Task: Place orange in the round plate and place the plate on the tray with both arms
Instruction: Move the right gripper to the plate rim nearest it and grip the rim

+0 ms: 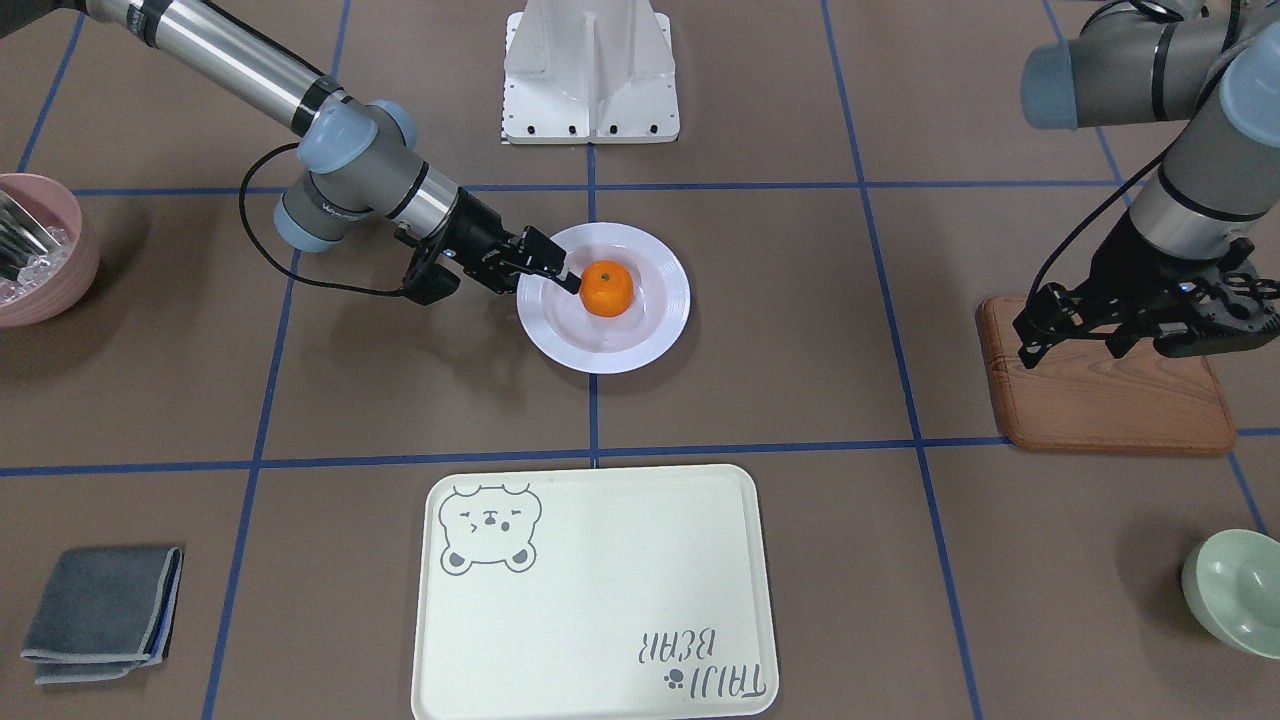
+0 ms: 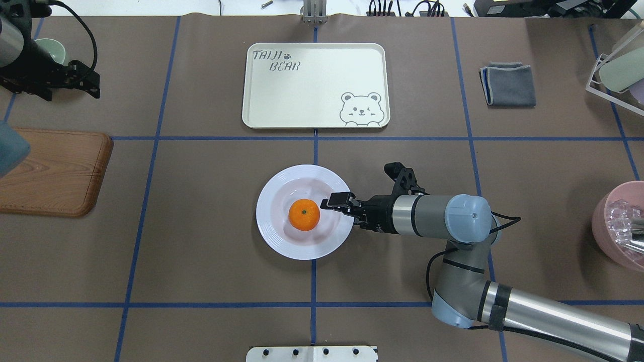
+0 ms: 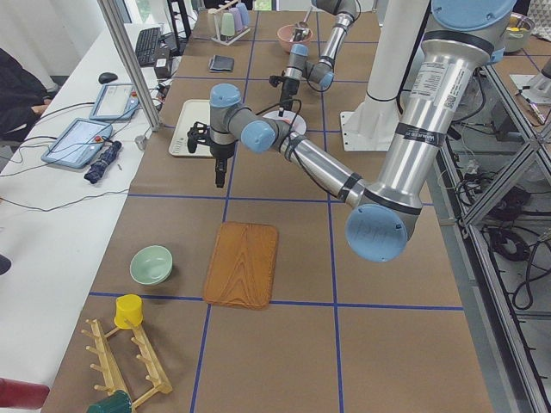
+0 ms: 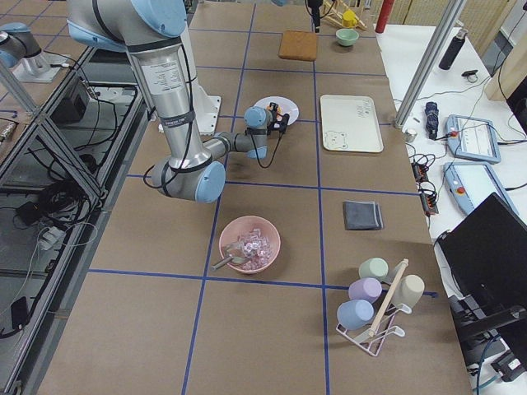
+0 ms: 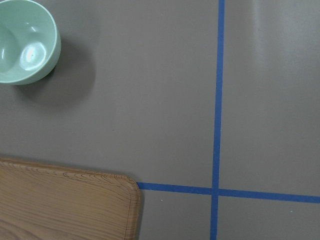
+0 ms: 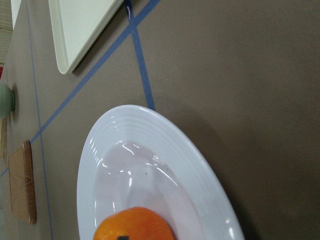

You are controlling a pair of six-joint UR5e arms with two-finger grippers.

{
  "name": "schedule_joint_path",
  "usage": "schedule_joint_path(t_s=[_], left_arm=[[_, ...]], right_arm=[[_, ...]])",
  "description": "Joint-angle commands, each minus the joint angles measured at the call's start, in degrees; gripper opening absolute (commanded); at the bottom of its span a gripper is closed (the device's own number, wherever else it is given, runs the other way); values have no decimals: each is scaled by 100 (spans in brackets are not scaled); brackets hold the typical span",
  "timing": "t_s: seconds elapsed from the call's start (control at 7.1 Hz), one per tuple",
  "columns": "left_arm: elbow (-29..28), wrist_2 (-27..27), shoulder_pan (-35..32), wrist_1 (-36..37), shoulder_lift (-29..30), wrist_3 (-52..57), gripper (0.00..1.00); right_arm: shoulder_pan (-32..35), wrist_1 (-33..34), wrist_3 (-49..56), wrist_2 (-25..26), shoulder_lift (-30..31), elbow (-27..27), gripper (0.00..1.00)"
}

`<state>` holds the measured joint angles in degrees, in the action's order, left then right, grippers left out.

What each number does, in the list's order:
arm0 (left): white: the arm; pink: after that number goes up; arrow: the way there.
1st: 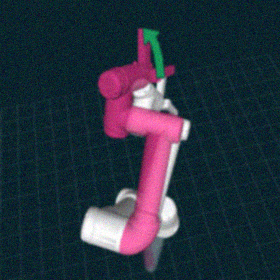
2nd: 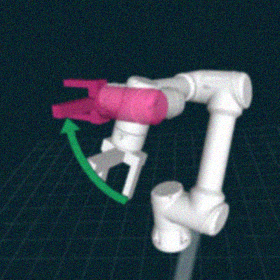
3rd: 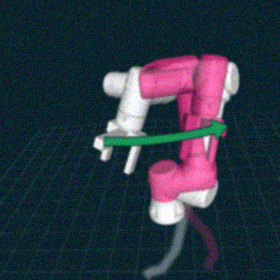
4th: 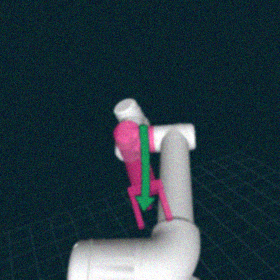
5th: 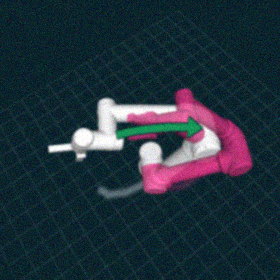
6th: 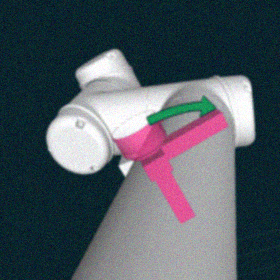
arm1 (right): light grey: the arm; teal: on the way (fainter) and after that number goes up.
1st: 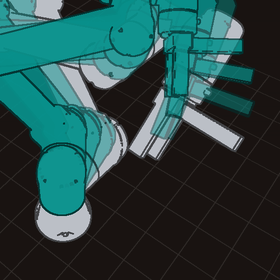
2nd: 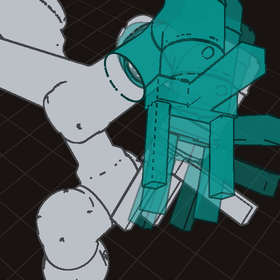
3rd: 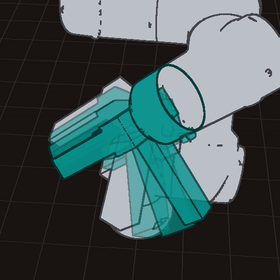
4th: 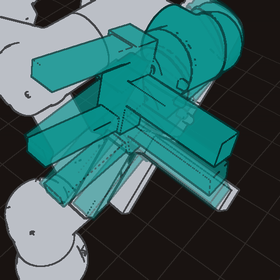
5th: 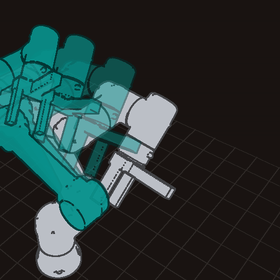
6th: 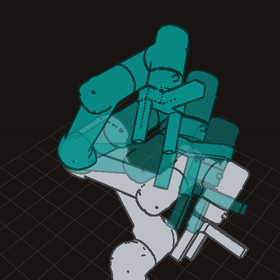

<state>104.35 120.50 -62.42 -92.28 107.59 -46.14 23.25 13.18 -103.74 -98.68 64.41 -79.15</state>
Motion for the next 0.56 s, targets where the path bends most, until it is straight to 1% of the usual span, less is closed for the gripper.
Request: schedule_joint_path(t_s=[0.0, 0.28, 0.42], left_arm=[[6, 0, 2, 0, -1, 0, 99], [6, -9, -7, 9, -10, 0, 99], [-3, -9, -7, 9, -10, 0, 99]], right_arm=[[4, -9, -15, 60, -51, -4, 0], [4, -9, -146, 121, -156, -13, 0], [4, -17, -373, 373, -243, -30, 0]])
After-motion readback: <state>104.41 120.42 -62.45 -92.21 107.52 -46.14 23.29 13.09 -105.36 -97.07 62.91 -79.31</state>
